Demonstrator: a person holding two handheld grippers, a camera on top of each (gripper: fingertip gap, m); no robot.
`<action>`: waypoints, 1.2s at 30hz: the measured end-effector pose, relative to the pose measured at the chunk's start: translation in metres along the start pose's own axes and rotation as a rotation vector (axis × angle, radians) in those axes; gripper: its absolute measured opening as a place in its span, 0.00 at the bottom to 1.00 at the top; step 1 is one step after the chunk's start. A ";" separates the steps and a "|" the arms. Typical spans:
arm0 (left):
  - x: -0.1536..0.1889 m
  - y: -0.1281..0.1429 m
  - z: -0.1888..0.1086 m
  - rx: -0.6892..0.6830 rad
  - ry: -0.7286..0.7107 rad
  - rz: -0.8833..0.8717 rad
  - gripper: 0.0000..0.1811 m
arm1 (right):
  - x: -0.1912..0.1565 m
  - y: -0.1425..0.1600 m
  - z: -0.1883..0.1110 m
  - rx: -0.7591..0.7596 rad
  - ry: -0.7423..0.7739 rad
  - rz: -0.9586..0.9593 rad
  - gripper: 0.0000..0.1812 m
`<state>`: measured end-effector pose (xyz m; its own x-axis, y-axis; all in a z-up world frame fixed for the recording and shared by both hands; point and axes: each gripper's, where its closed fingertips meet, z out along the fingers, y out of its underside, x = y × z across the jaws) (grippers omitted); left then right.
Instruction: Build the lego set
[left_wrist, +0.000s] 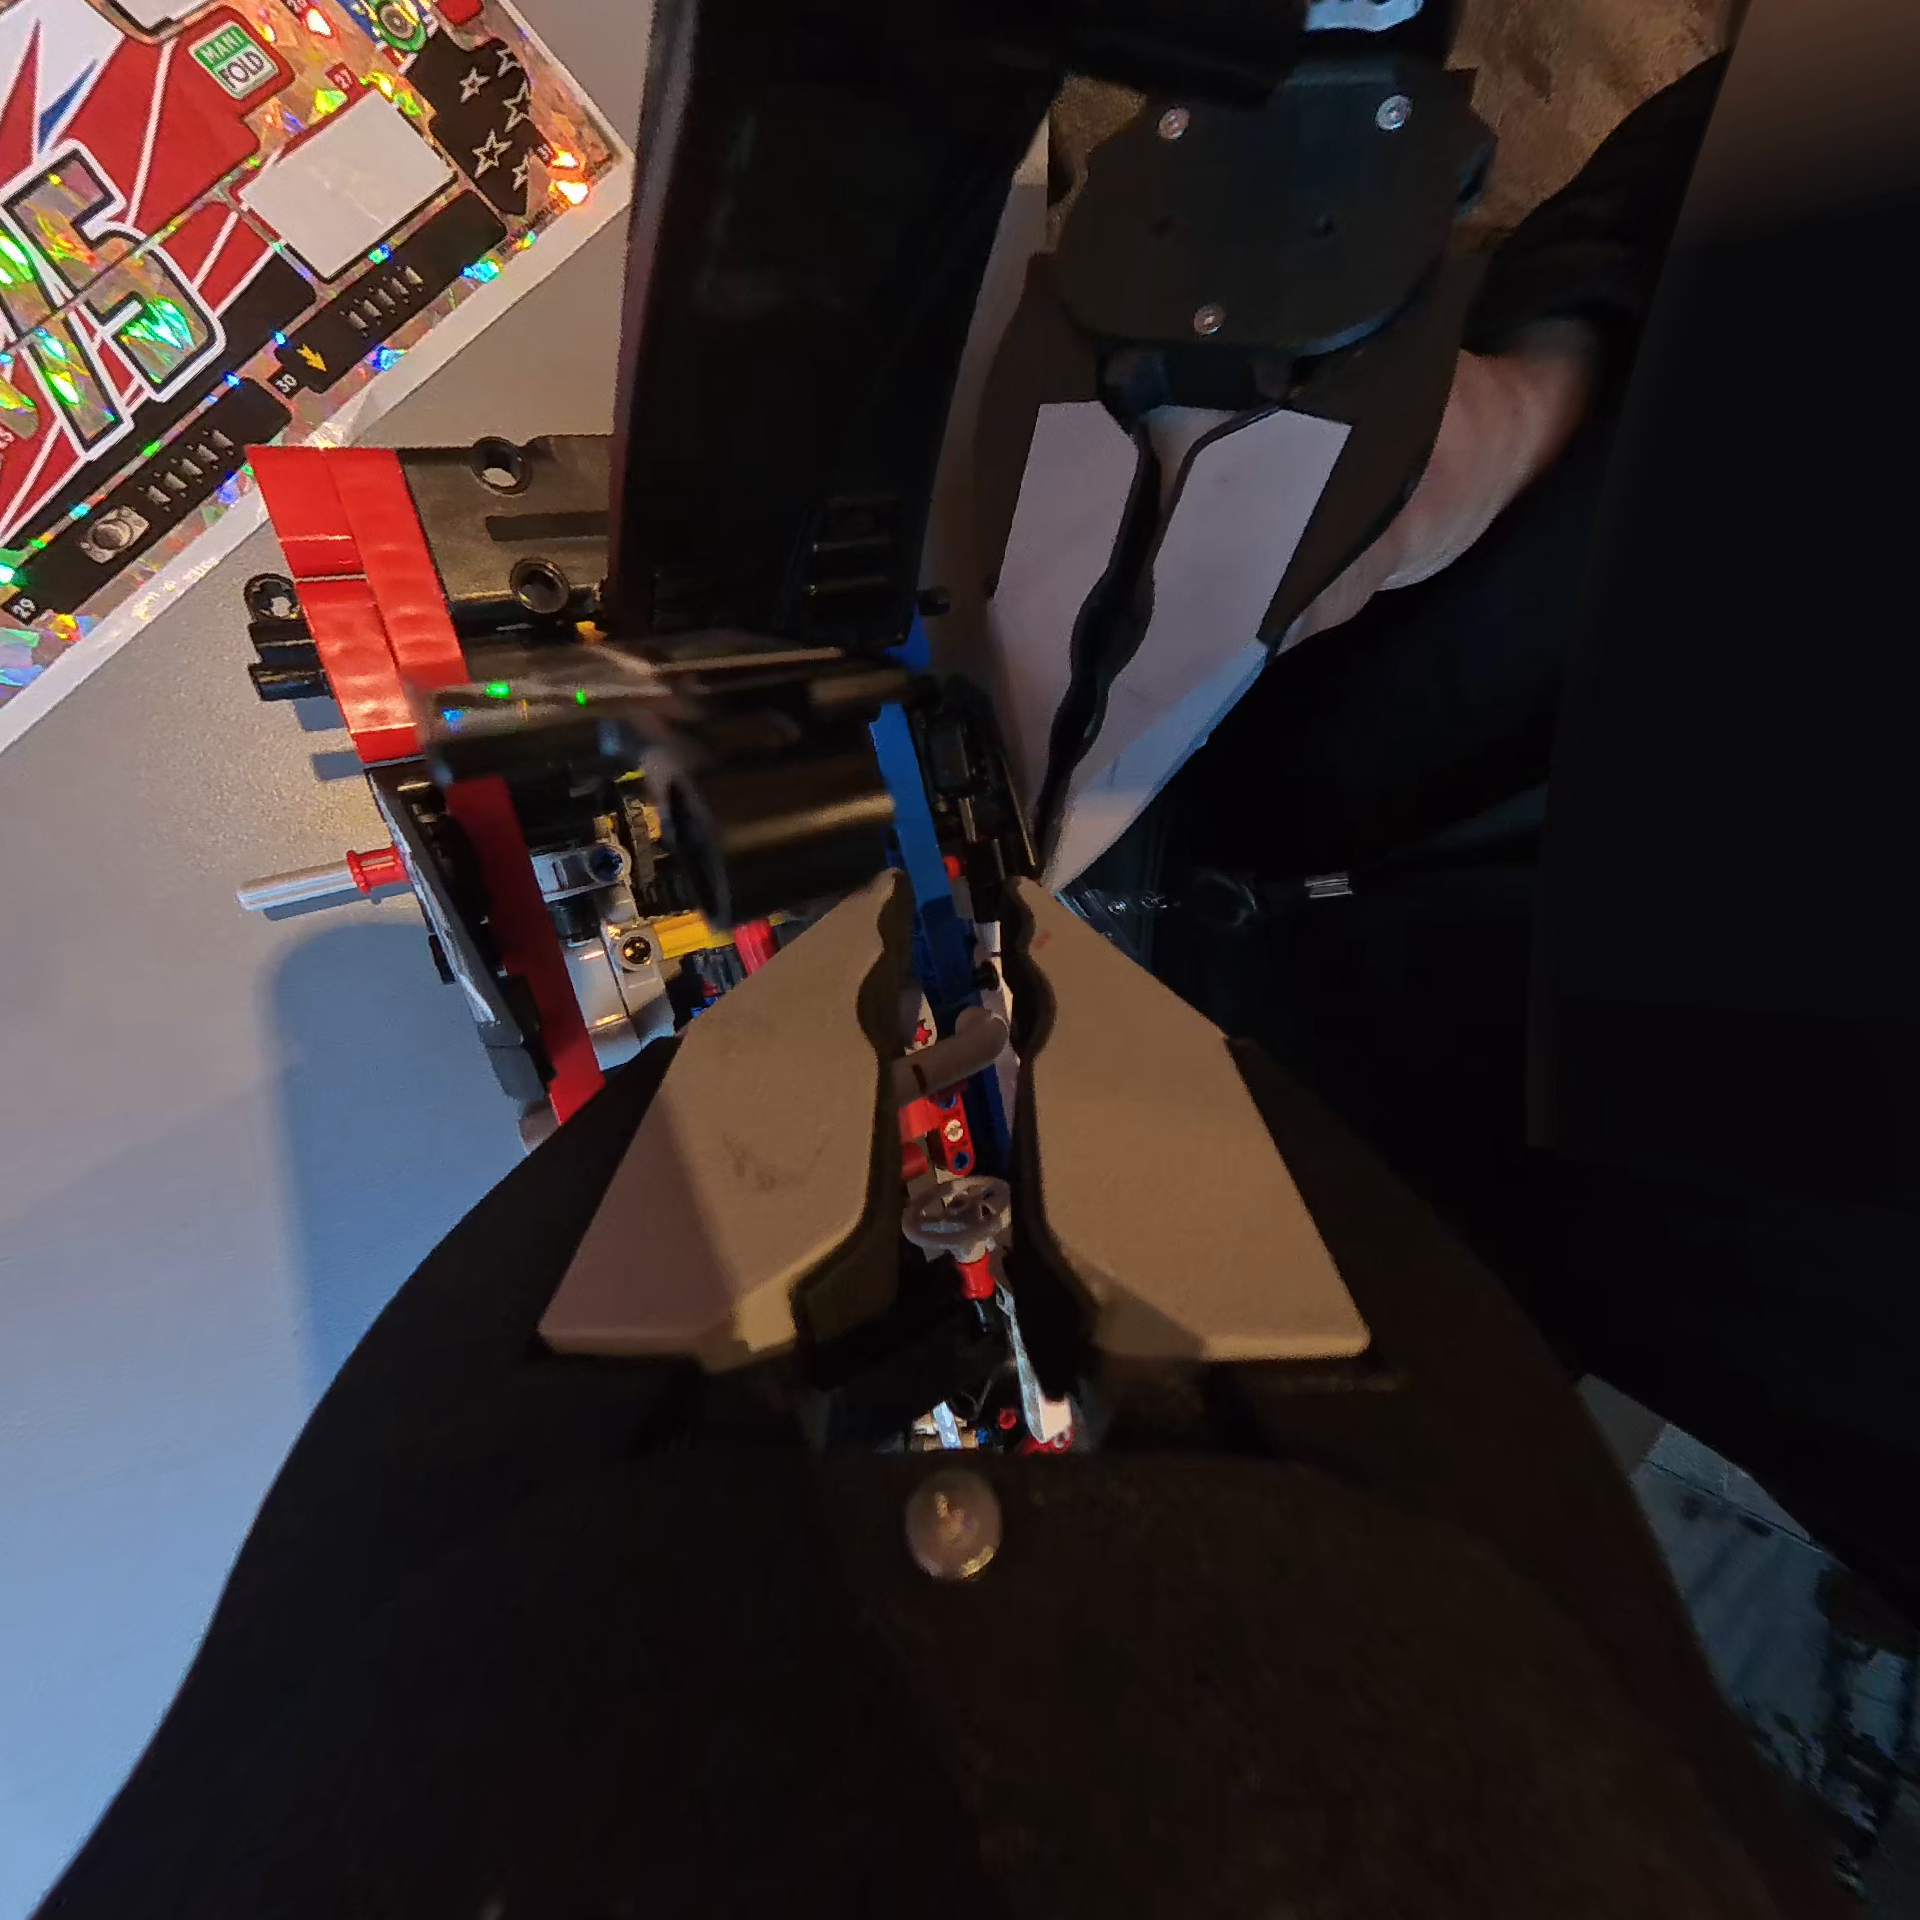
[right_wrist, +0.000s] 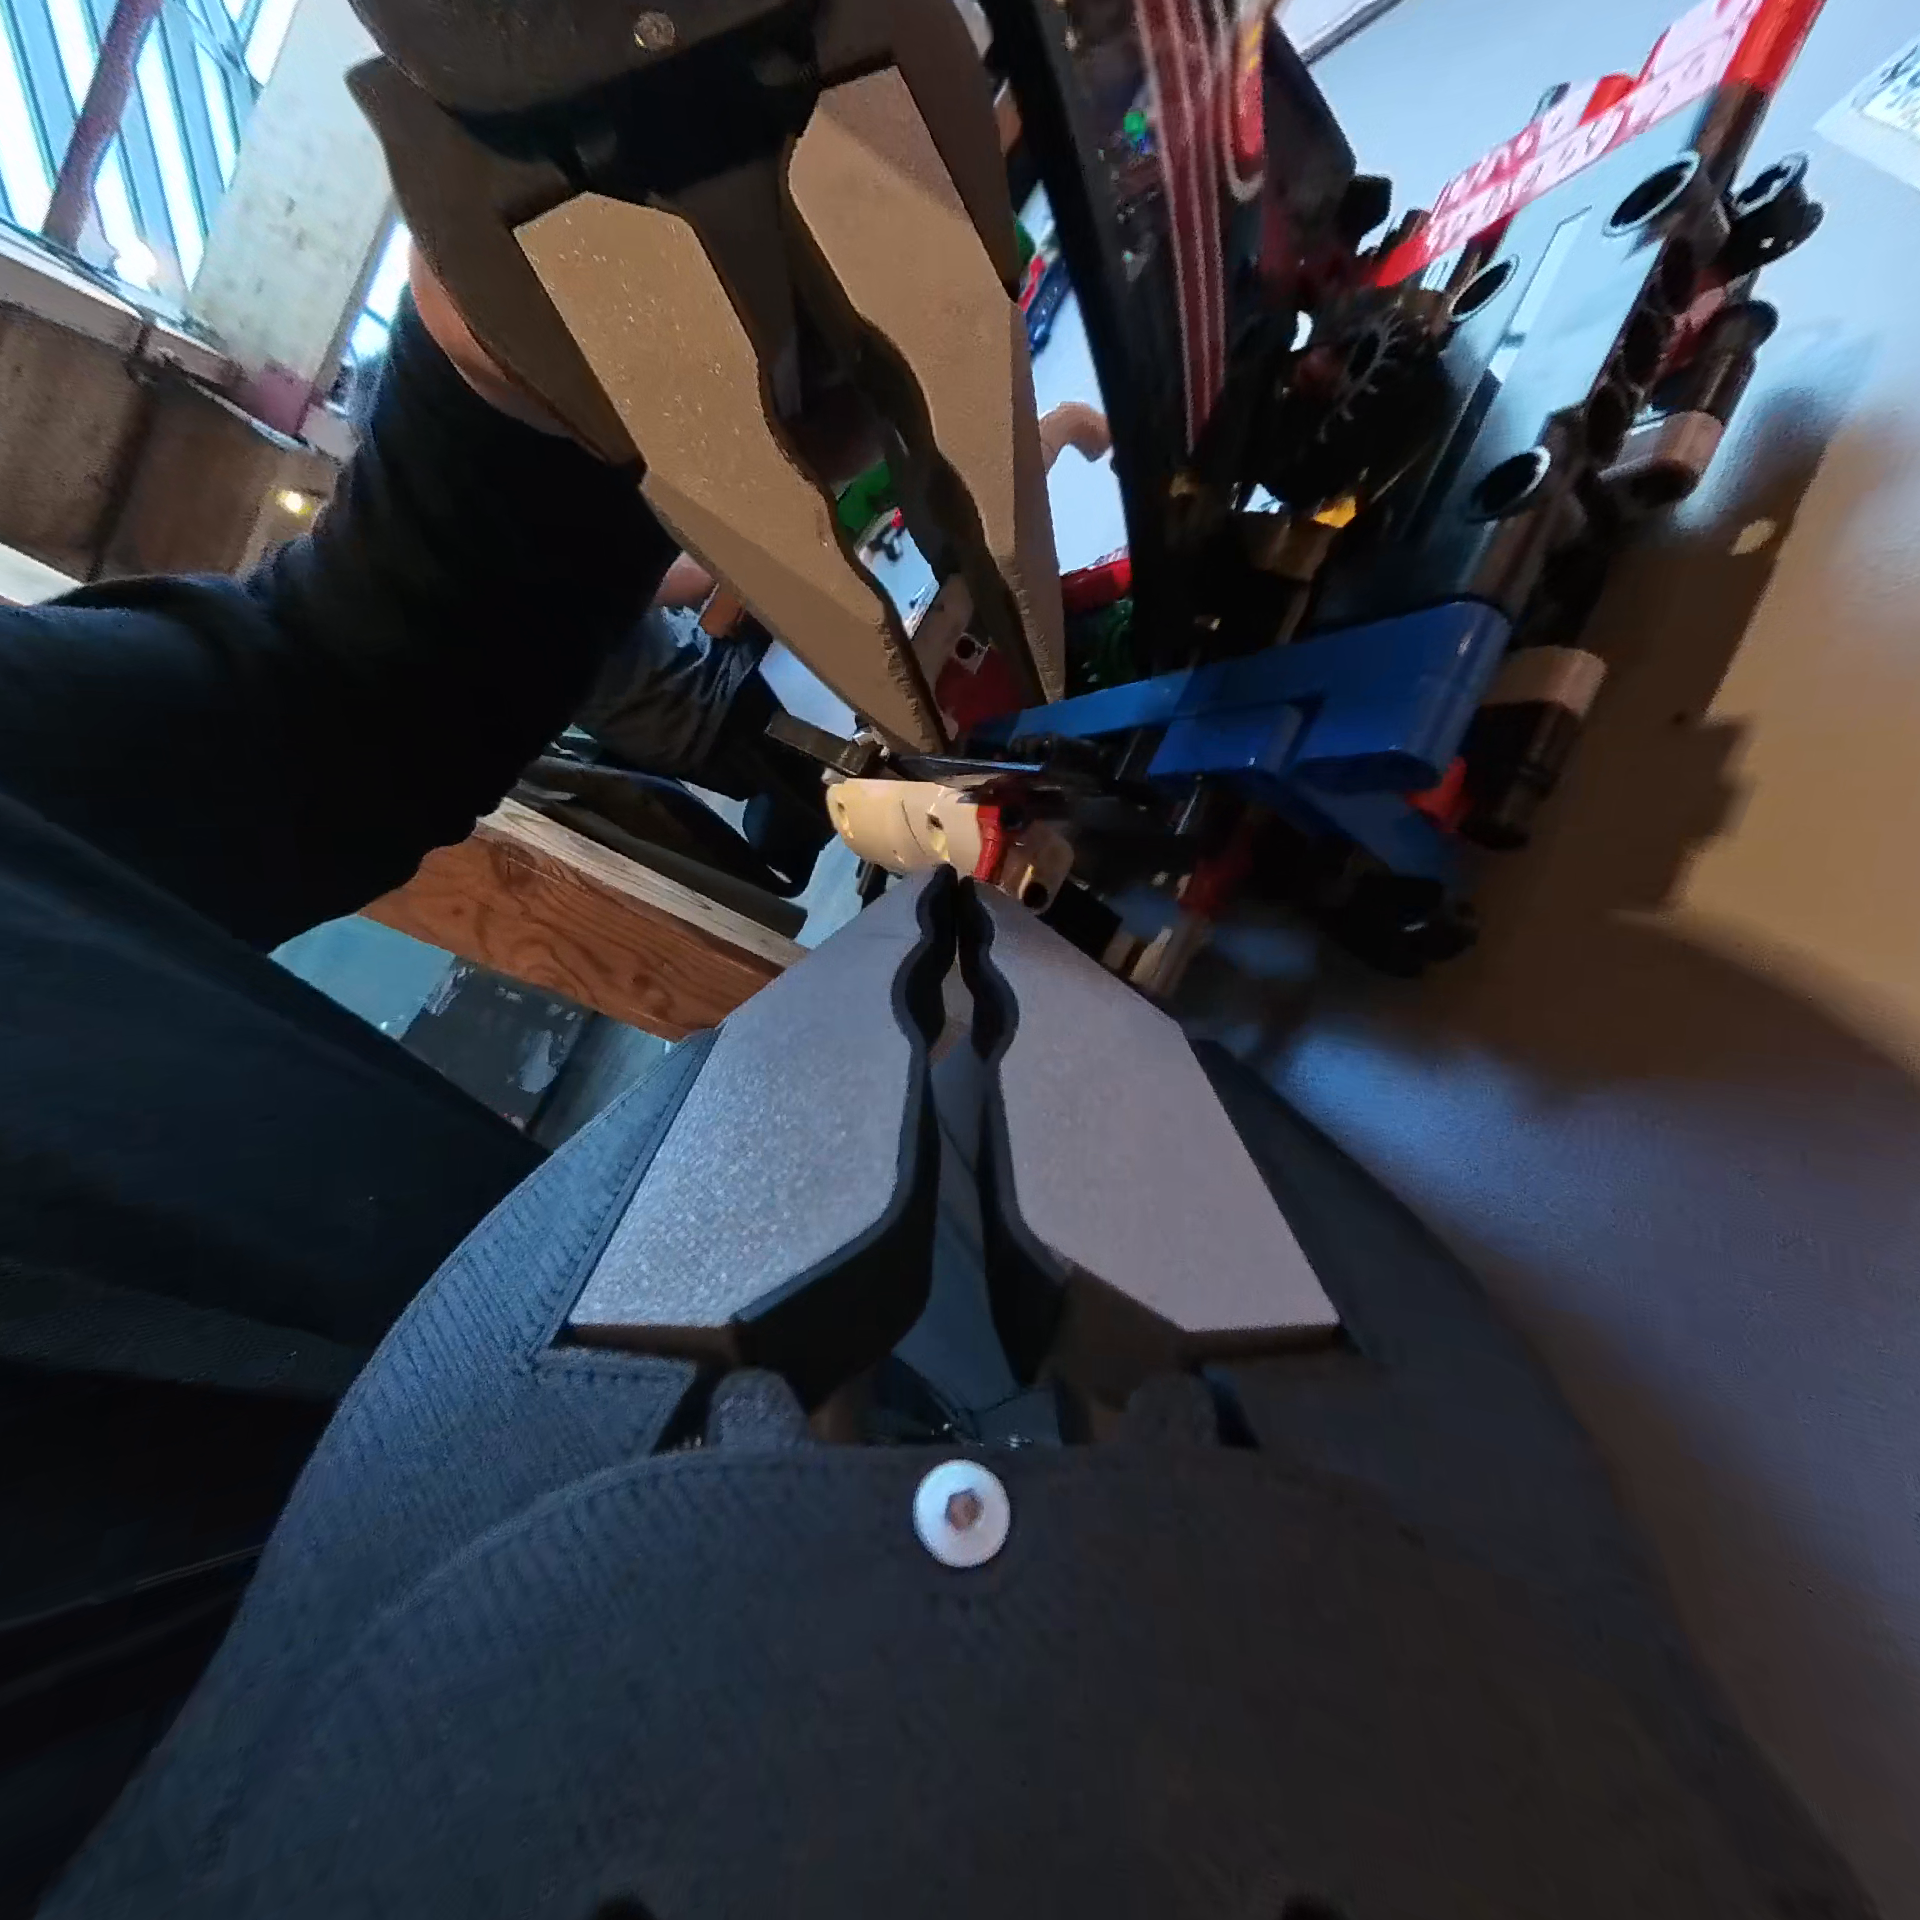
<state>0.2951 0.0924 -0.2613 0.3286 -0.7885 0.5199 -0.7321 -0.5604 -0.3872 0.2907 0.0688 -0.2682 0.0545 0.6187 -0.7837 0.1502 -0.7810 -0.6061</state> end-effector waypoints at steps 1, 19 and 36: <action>0.000 0.000 0.000 -0.002 -0.003 0.005 0.07 | 0.000 0.000 0.000 -0.003 0.001 -0.001 0.00; 0.003 0.004 0.000 0.017 -0.019 -0.007 0.07 | -0.004 0.003 -0.011 -0.008 -0.055 -0.066 0.00; 0.001 -0.003 0.002 0.056 -0.027 0.039 0.07 | 0.007 -0.006 -0.004 -0.013 -0.019 0.108 0.01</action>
<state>0.2989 0.0928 -0.2605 0.3176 -0.8160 0.4830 -0.7102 -0.5422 -0.4491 0.2946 0.0782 -0.2694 0.0528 0.5291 -0.8469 0.1577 -0.8419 -0.5161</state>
